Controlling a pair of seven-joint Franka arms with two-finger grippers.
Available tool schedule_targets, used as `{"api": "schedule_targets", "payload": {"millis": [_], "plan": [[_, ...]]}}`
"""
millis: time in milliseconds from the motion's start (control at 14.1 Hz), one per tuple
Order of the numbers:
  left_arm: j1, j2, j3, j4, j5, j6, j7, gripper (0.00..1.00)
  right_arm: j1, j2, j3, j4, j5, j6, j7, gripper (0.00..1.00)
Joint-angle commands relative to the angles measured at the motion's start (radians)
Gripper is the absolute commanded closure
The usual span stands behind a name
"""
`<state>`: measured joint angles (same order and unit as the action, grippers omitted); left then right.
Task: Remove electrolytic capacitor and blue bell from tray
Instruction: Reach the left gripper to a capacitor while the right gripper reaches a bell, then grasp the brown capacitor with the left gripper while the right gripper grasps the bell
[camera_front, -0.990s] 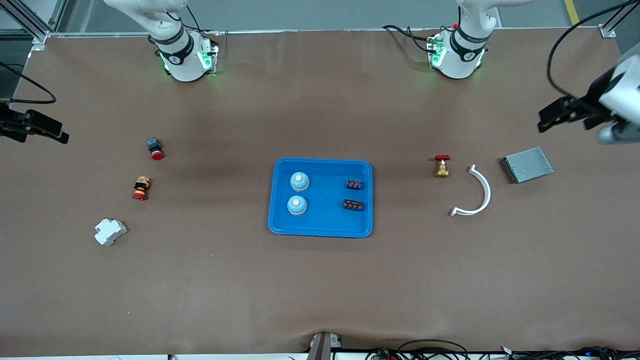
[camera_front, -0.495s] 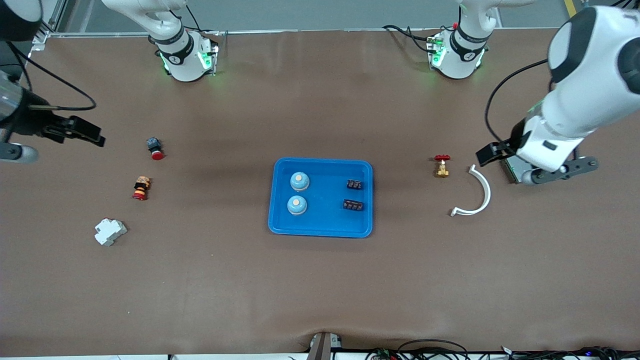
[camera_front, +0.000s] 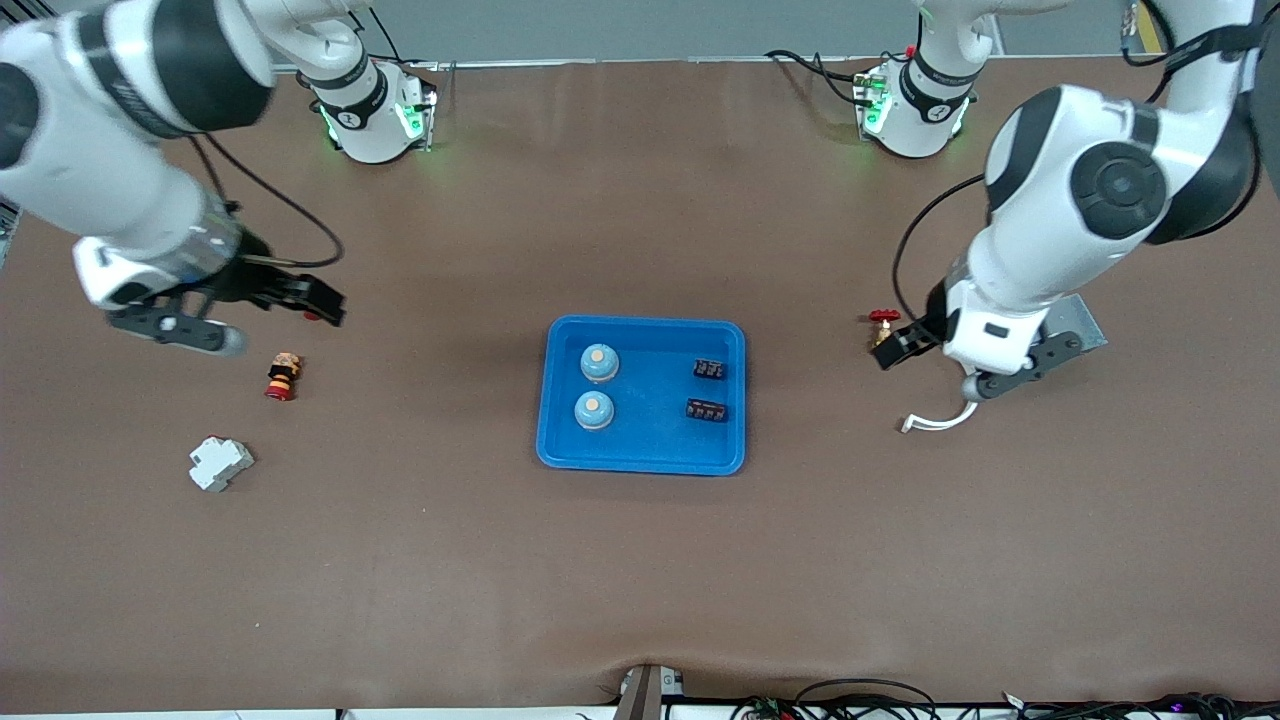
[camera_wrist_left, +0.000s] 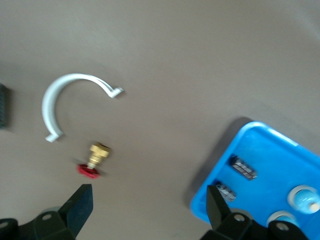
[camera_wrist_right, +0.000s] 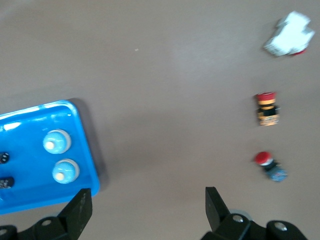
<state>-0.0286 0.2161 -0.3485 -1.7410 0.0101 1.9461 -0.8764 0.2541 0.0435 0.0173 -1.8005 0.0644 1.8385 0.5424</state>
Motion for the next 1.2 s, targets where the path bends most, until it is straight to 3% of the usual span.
{"api": "schedule_targets", "payload": {"millis": [0,354,707,1132], "plan": [[-0.04,0.064,-0.02,0.003,0.002,0.085,-0.152,0.0,0.066,-0.017,-0.01,-0.112,0.006,0.126,0.12,0.0],[-0.147,0.201,-0.017,0.003,0.022,0.278,-0.493,0.0,0.201,0.103,-0.011,-0.135,0.005,0.244,0.321,0.0],[-0.249,0.342,-0.018,0.027,0.208,0.376,-0.93,0.0,0.295,0.263,-0.011,-0.129,-0.008,0.404,0.47,0.0],[-0.303,0.42,-0.014,0.028,0.301,0.396,-1.141,0.25,0.378,0.446,-0.014,-0.037,-0.02,0.481,0.589,0.0]]}}
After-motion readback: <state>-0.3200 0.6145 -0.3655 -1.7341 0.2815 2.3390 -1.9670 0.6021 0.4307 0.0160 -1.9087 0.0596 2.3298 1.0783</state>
